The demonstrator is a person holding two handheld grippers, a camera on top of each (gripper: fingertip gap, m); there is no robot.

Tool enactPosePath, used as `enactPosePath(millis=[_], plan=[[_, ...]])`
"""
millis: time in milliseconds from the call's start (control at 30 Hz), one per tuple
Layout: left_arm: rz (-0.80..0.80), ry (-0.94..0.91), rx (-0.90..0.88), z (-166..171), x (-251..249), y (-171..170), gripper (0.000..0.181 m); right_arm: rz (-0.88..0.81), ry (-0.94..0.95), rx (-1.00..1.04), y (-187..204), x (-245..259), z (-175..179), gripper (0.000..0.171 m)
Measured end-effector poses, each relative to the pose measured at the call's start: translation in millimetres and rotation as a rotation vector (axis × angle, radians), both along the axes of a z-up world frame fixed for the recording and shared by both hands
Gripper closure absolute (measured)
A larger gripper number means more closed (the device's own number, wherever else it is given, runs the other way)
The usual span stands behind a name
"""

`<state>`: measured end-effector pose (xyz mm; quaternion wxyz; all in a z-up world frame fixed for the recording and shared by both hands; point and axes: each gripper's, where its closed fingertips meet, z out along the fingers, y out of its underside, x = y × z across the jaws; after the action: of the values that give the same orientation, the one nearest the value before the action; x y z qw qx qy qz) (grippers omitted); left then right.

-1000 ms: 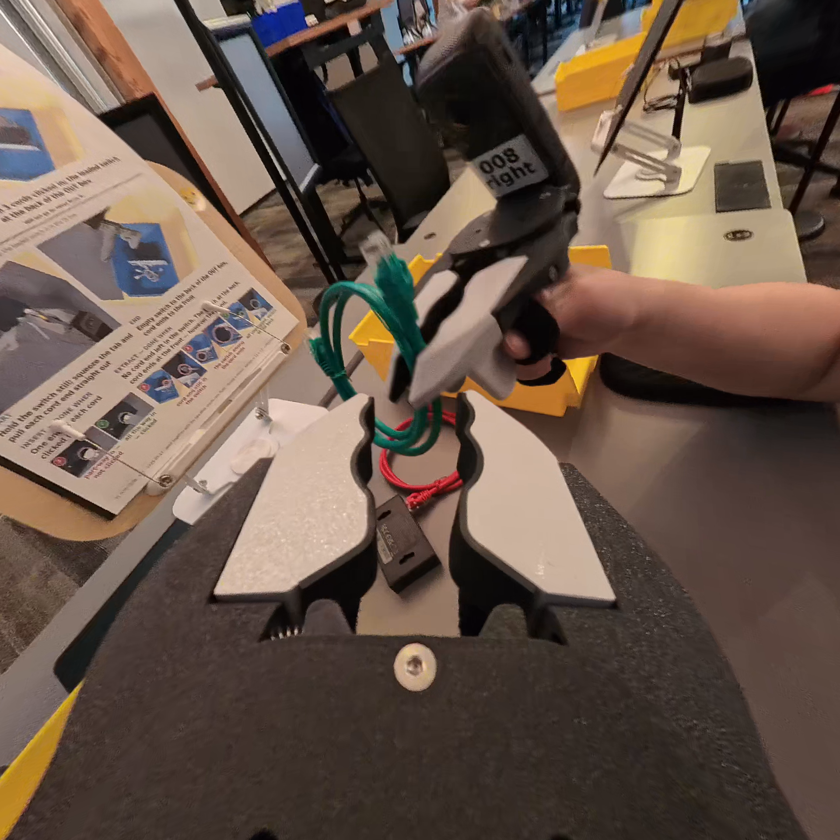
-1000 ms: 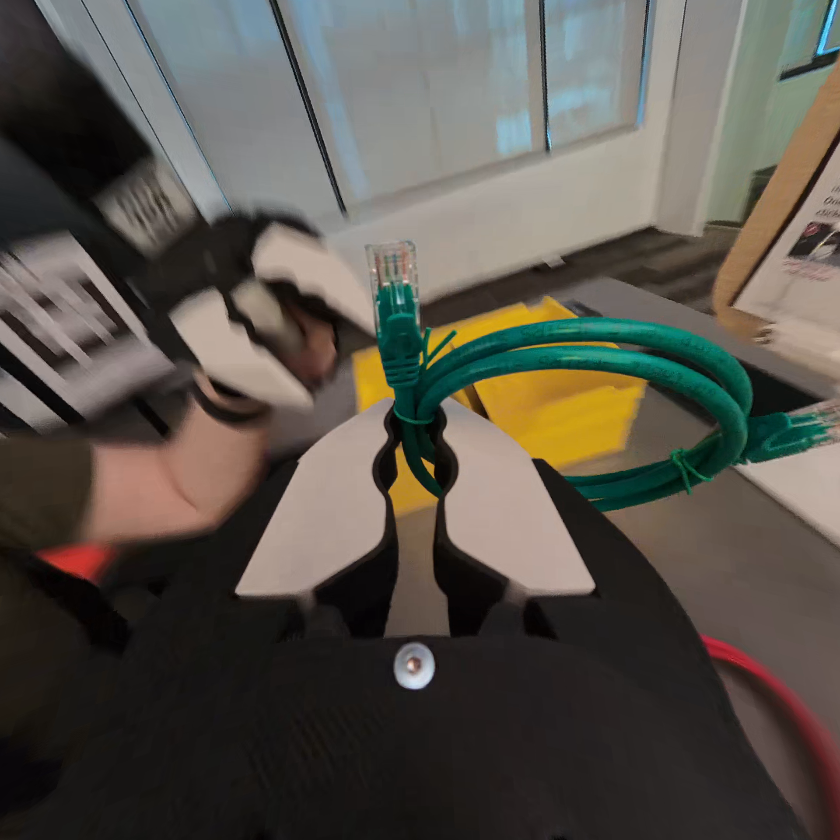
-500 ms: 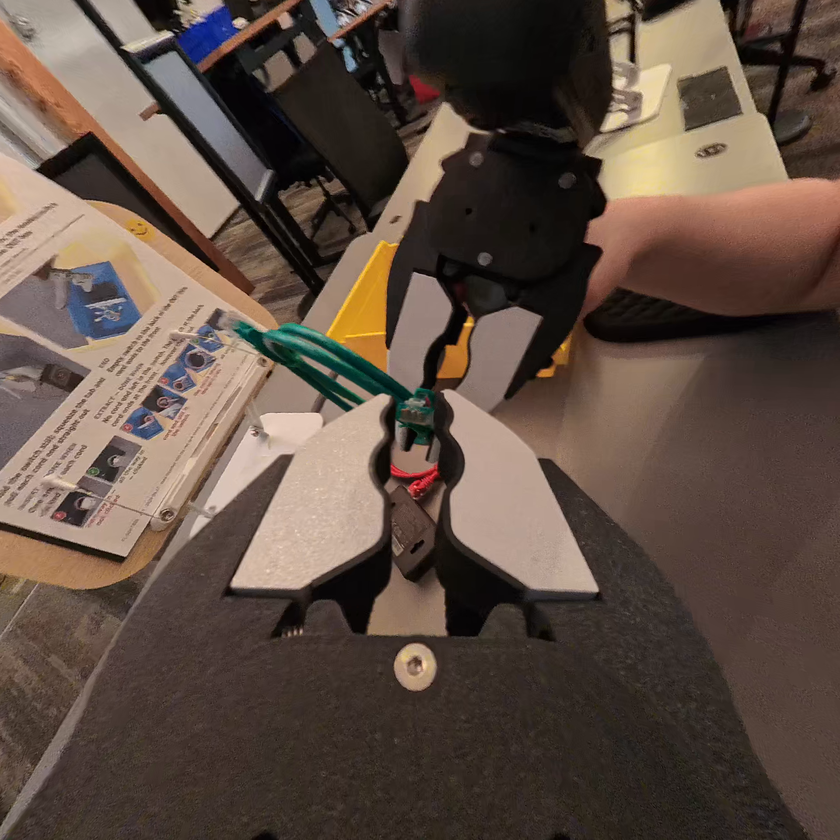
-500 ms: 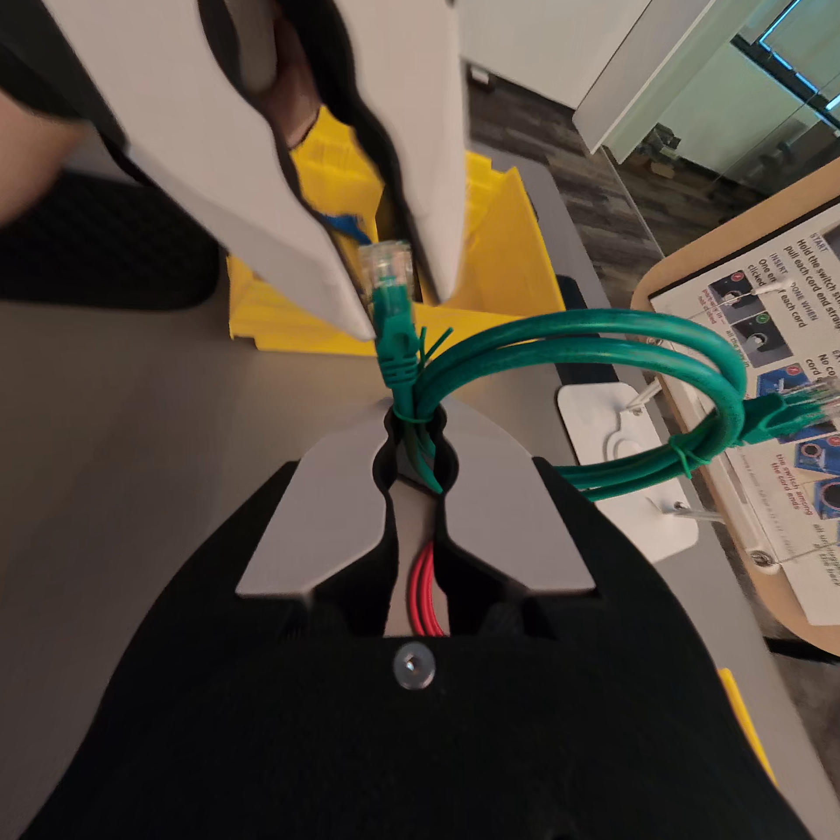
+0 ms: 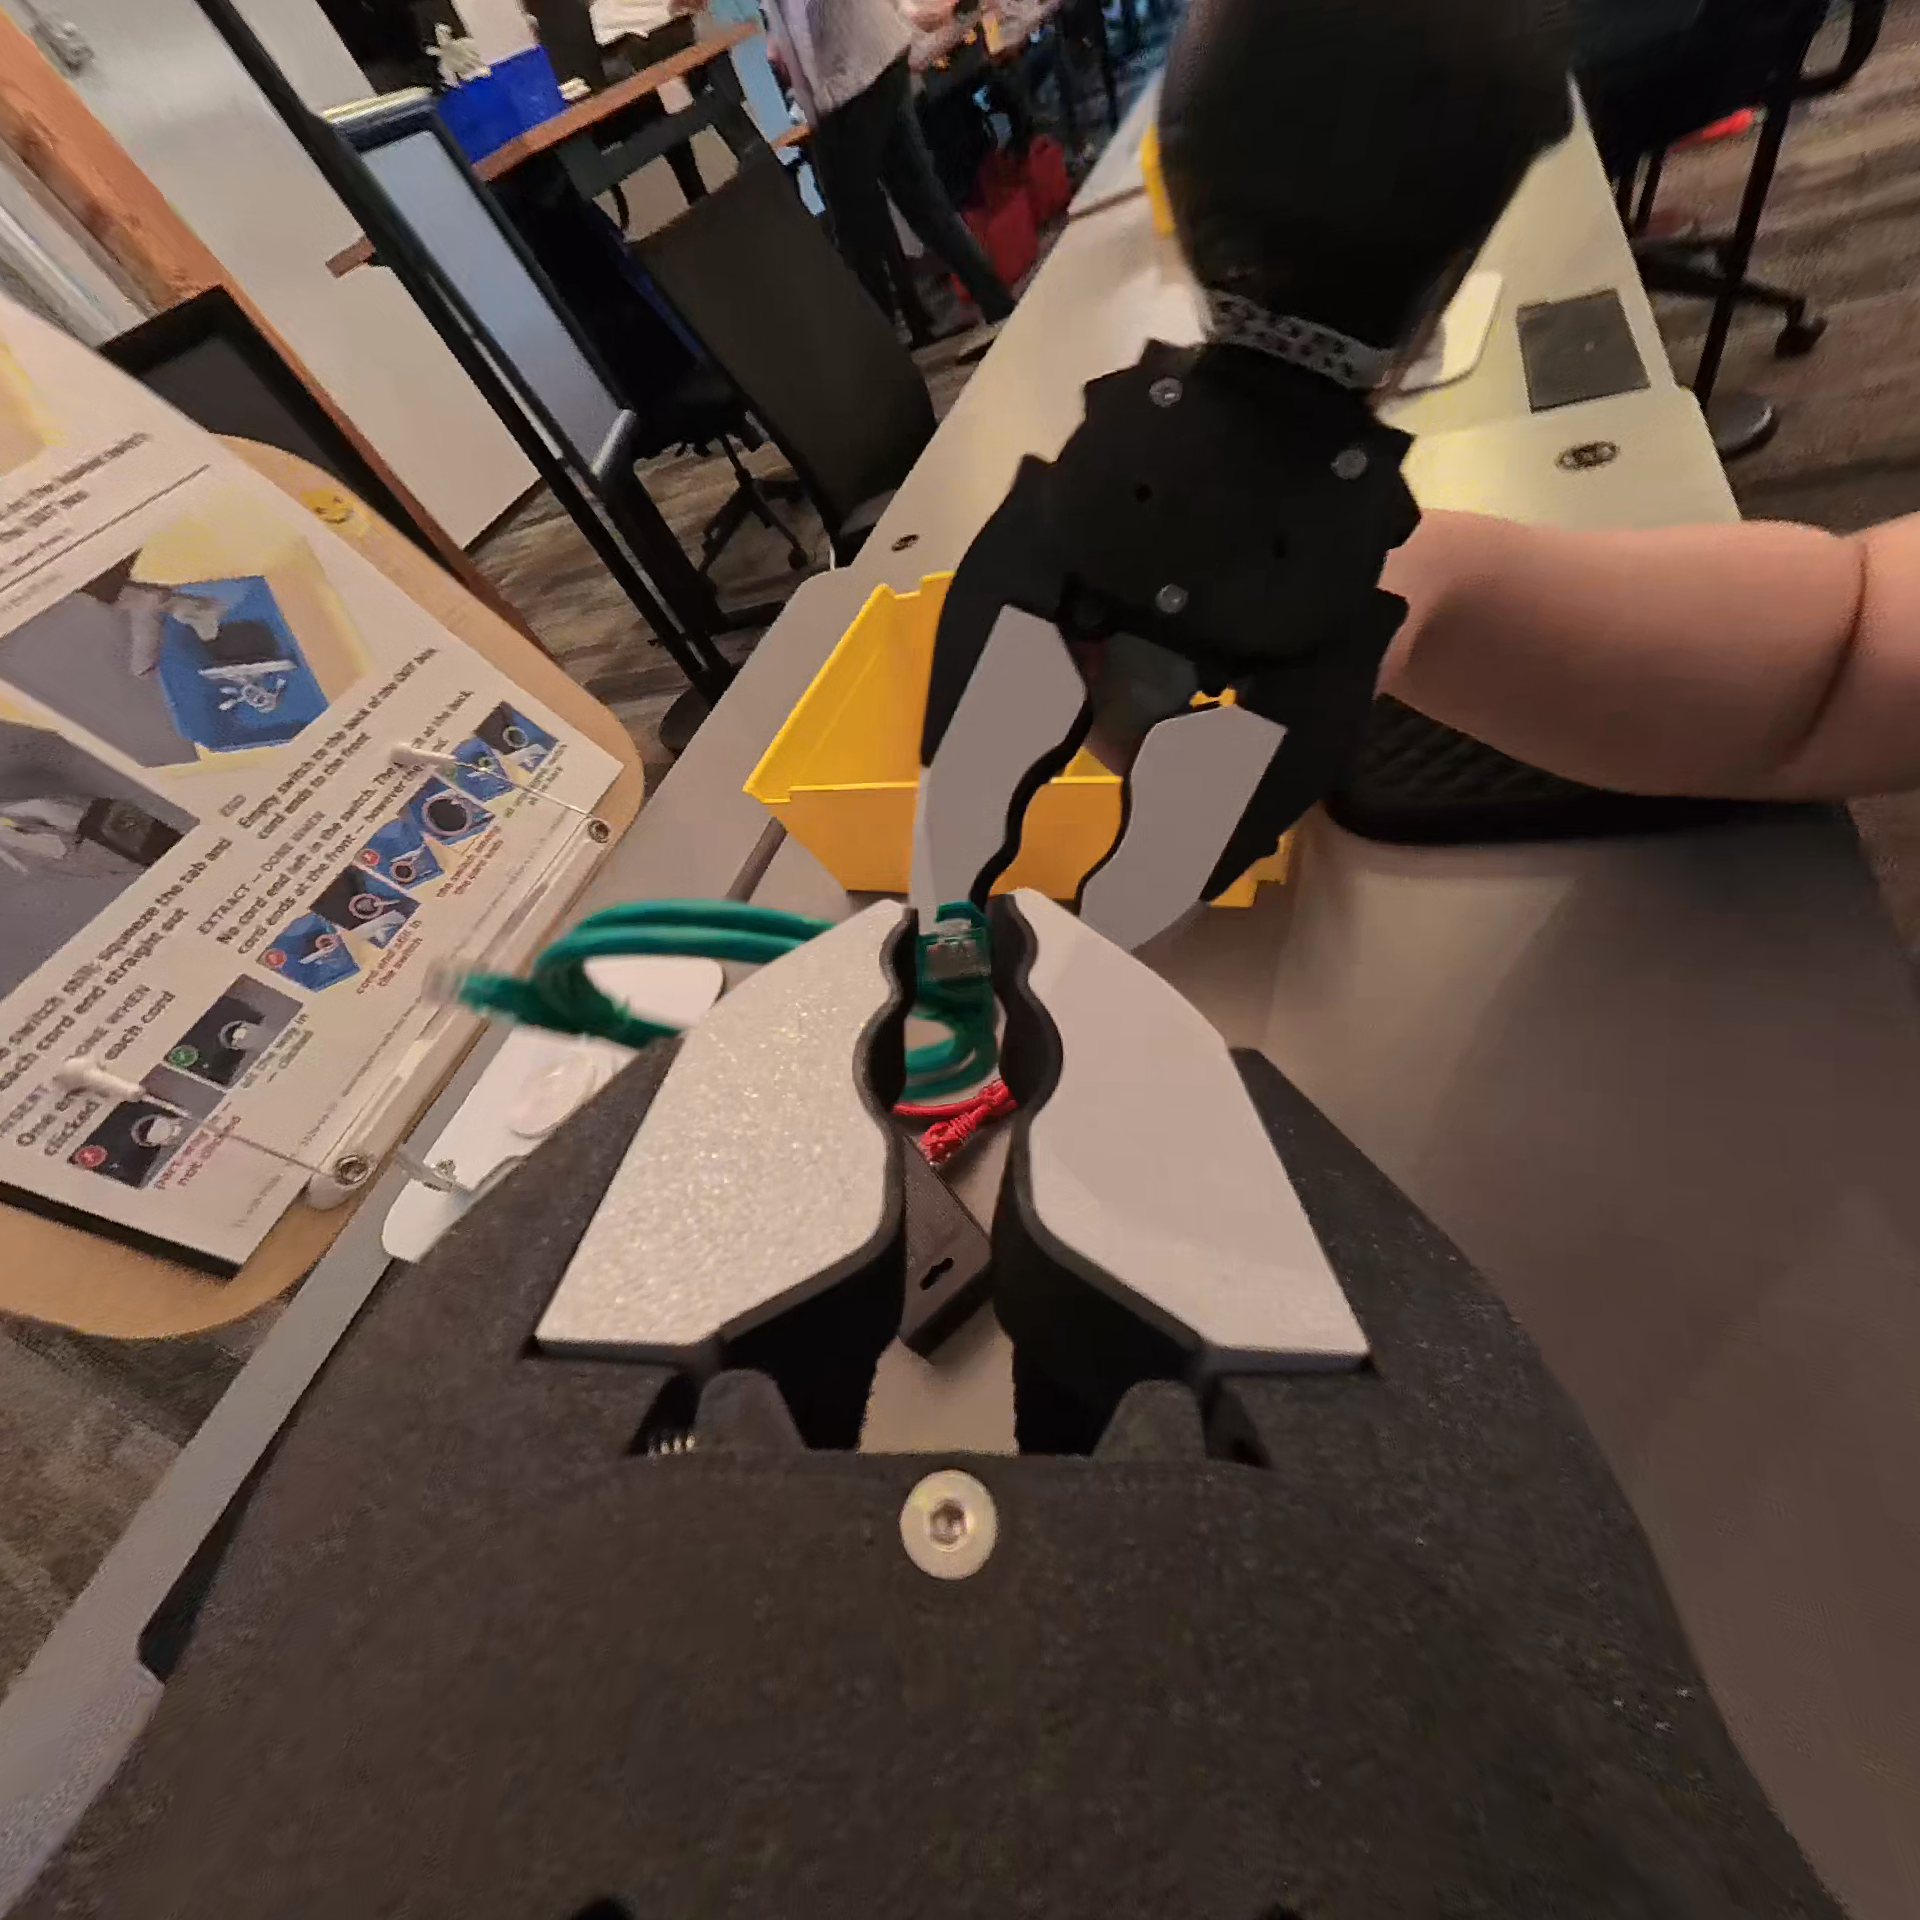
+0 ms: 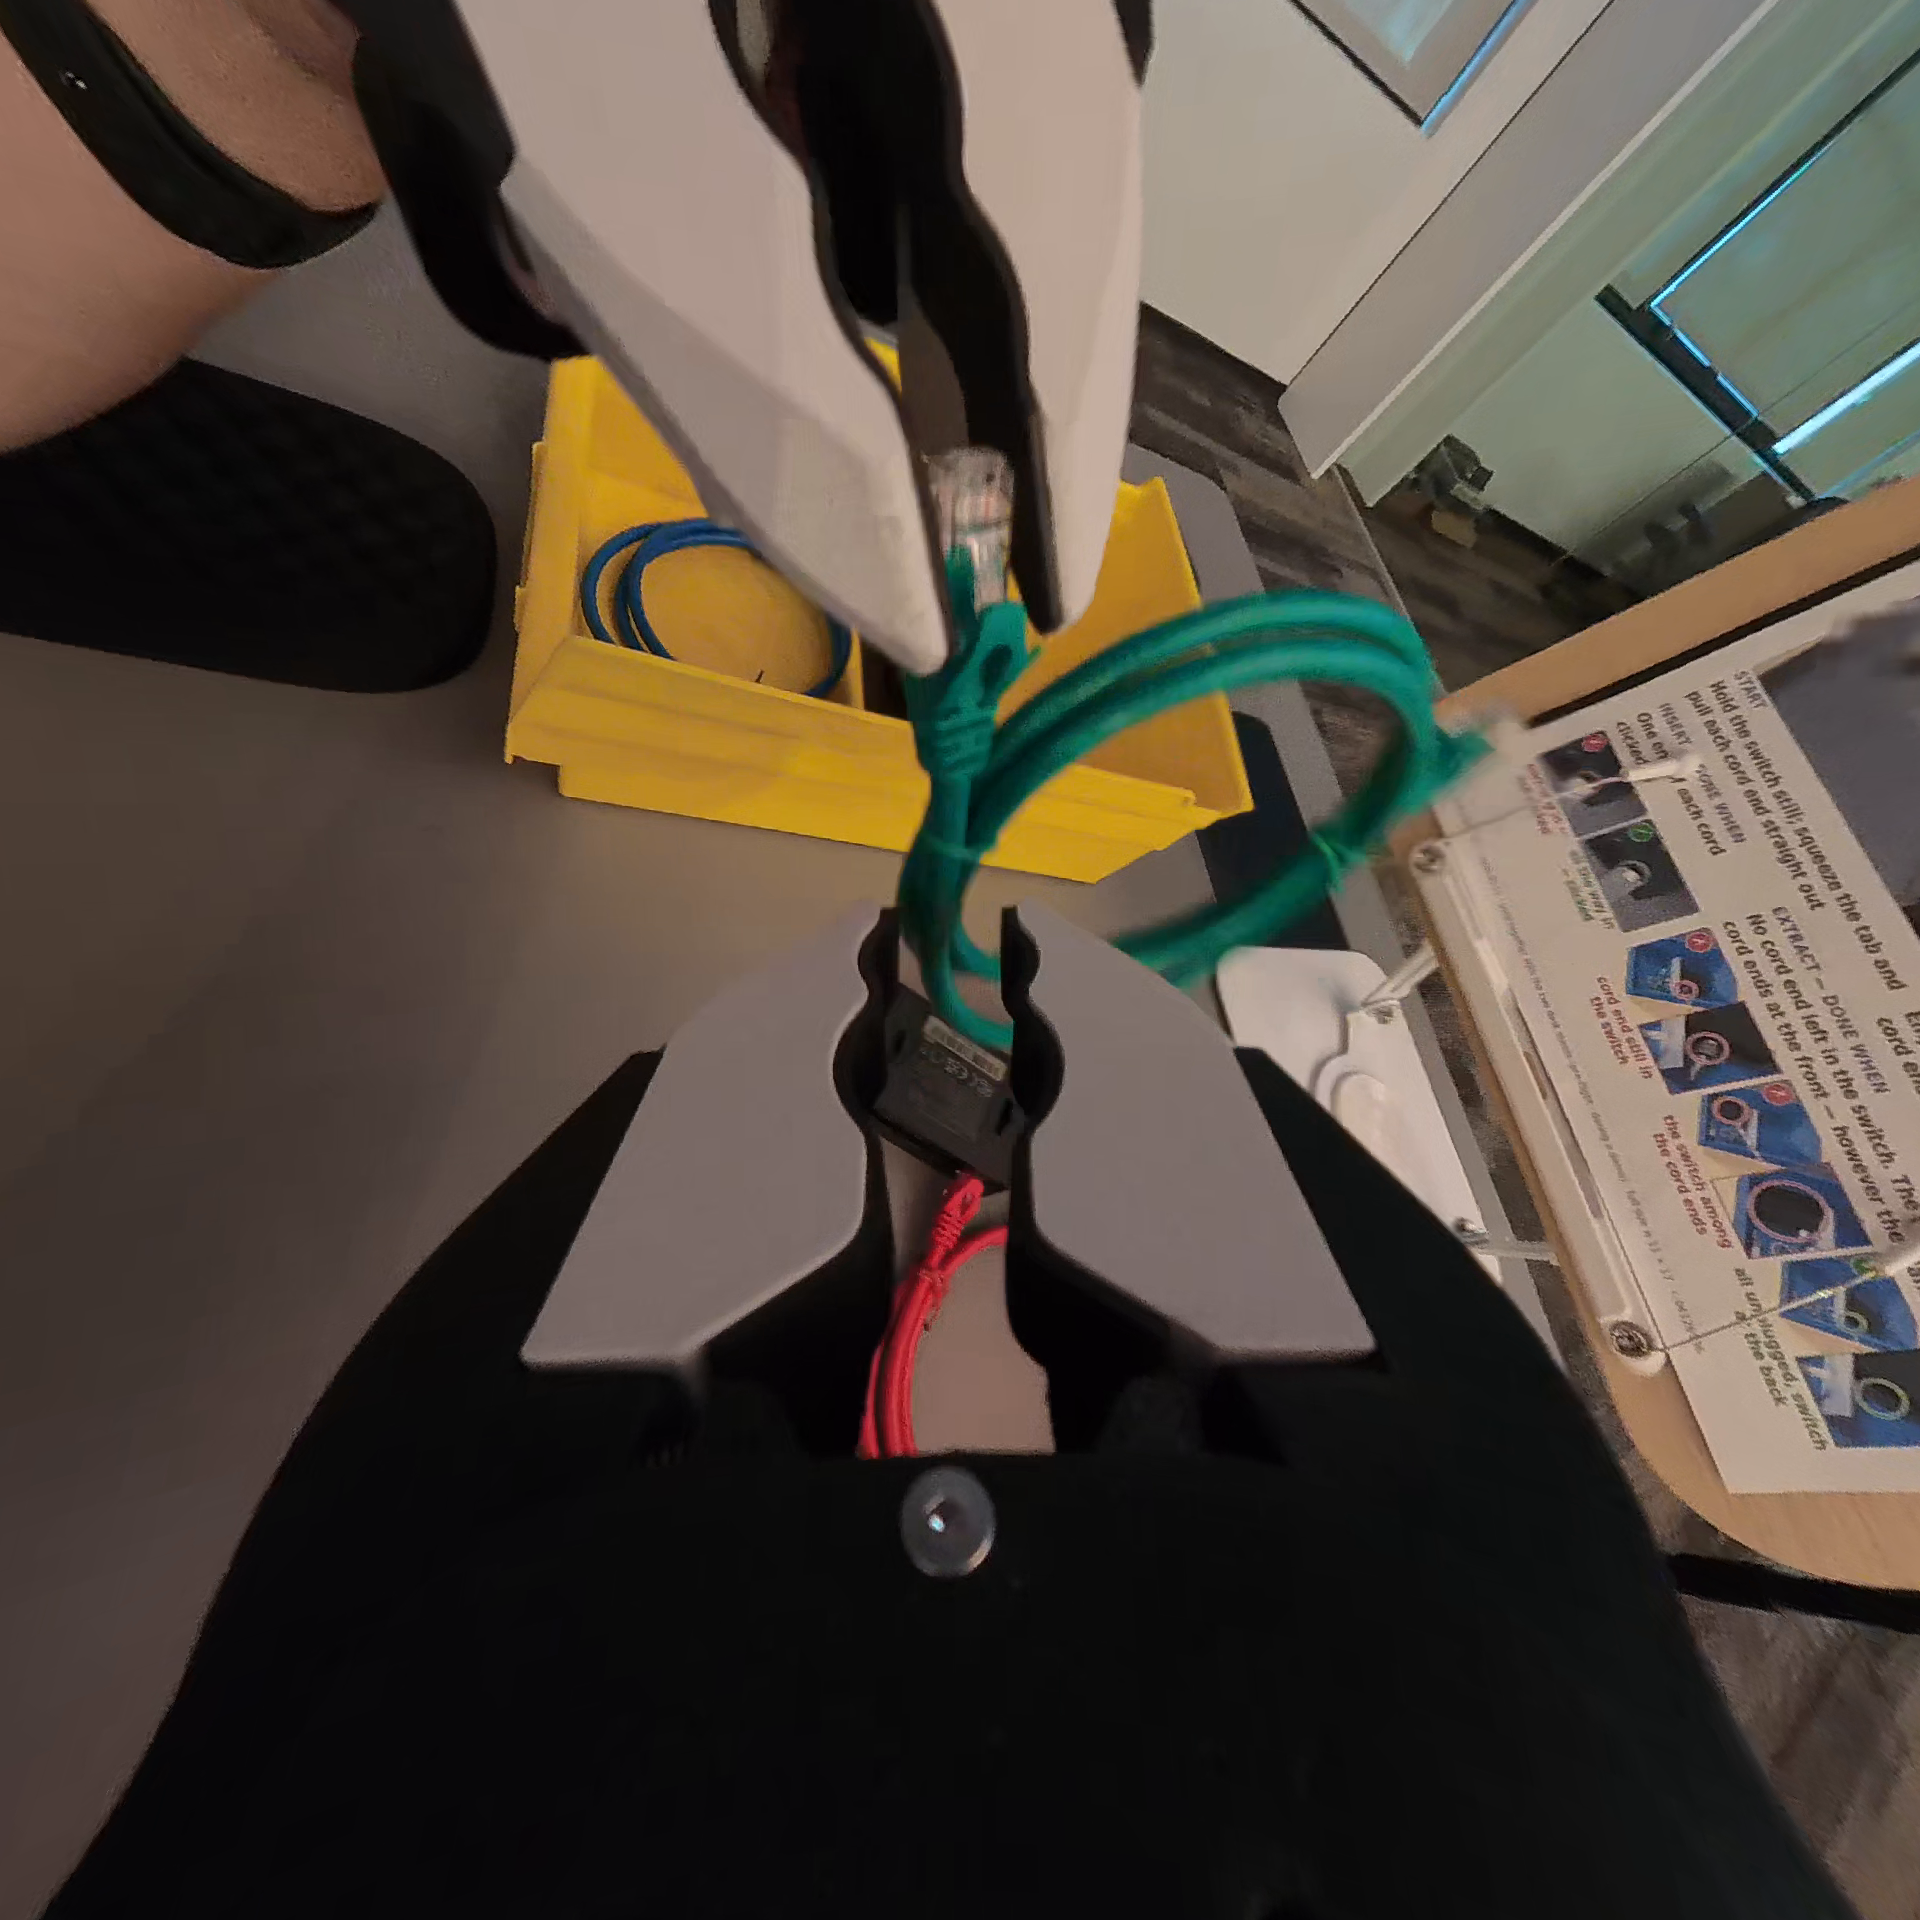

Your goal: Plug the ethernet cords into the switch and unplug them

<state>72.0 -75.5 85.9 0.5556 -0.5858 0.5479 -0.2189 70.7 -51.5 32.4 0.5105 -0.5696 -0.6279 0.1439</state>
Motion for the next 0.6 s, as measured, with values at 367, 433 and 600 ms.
enactPosePath(millis=[367, 433, 600], plan=[[-0.110, -0.173, -0.113, 17, -2, -8, 0.168, 0.238, 0.388, -0.319, -19, 0, 41, 0.133], [-0.126, -0.177, -0.114, 18, 1, -11, 0.168, 0.313, 0.466, -0.453, -23, -2, 42, 0.130], [-0.152, -0.176, -0.117, 16, 8, -16, 0.168, 0.433, 0.585, -0.671, -29, -12, 40, 0.128]])
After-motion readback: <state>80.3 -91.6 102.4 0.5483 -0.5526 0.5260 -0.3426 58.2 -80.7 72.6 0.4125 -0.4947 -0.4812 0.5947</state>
